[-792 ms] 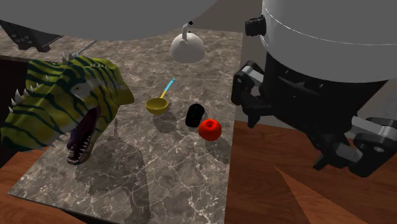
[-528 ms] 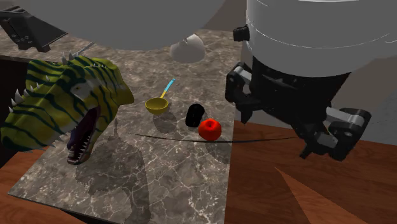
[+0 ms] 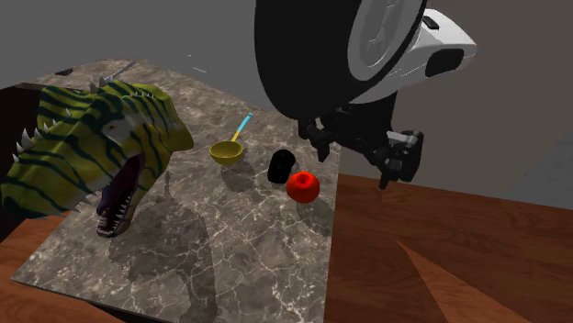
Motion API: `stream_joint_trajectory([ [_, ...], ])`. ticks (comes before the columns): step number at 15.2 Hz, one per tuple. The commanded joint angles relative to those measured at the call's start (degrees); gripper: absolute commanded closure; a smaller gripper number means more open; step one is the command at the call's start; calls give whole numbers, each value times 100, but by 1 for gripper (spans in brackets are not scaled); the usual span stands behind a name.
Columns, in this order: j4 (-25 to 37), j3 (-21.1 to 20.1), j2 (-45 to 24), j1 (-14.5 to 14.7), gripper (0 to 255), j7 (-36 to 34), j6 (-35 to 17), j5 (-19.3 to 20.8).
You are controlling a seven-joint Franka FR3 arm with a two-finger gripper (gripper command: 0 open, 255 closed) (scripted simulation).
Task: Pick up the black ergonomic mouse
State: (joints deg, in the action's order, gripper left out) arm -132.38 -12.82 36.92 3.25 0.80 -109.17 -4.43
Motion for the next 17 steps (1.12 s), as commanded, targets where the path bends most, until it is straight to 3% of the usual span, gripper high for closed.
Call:
stream_joint_trajectory([
  [1,13,-205,-282,64,0,-83,-235,-7],
  [10,285,-1092,-1685,228,0,-526,-1149,267],
  [17,759,-1752,-3000,310,0,-1109,-1673,956],
])
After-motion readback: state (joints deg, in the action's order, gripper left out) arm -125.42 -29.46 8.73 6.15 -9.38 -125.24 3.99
